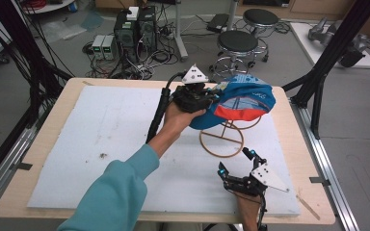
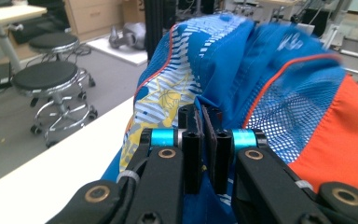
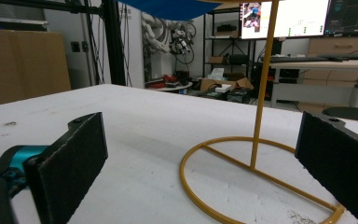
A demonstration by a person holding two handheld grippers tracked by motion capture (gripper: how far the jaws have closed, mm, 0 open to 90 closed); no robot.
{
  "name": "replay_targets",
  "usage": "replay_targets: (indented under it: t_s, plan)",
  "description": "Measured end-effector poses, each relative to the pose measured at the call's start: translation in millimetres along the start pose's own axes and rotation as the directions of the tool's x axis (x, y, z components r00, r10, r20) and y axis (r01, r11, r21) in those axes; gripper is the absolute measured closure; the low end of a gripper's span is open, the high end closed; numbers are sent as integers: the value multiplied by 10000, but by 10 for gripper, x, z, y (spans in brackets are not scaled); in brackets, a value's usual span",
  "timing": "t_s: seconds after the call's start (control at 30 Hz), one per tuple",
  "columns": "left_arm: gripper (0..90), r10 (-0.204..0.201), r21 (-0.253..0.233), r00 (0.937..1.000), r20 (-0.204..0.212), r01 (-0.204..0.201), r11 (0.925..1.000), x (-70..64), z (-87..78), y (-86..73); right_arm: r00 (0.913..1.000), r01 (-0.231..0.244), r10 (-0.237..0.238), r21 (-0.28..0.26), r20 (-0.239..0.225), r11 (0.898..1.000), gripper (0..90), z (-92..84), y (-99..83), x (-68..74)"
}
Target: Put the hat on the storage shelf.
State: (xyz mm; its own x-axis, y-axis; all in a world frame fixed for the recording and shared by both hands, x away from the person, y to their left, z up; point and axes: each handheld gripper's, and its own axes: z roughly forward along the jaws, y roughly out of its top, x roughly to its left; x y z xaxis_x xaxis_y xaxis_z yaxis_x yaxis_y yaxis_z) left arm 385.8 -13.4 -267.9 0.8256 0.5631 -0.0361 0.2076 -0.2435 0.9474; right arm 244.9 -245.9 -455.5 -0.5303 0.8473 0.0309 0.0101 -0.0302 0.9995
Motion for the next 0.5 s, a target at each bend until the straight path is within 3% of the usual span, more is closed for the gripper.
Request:
replay_targets:
  t_s: [0.17, 0.27, 0.5]
  plan:
    - [863, -394, 205, 9991, 128, 391, 9990, 68, -5, -105, 10000, -25, 25, 37, -5, 10000, 11, -2, 0, 1]
    - [861, -627, -64, 9976, 286, 629, 9980, 59, 6, -93, 10000, -43, 43, 47, -1, 10000, 11, -3, 1, 1]
    - [858, -417, -408, 9984, 387, 433, 9982, -21, 0, 1, 10000, -47, 47, 57, 0, 10000, 11, -2, 1, 2]
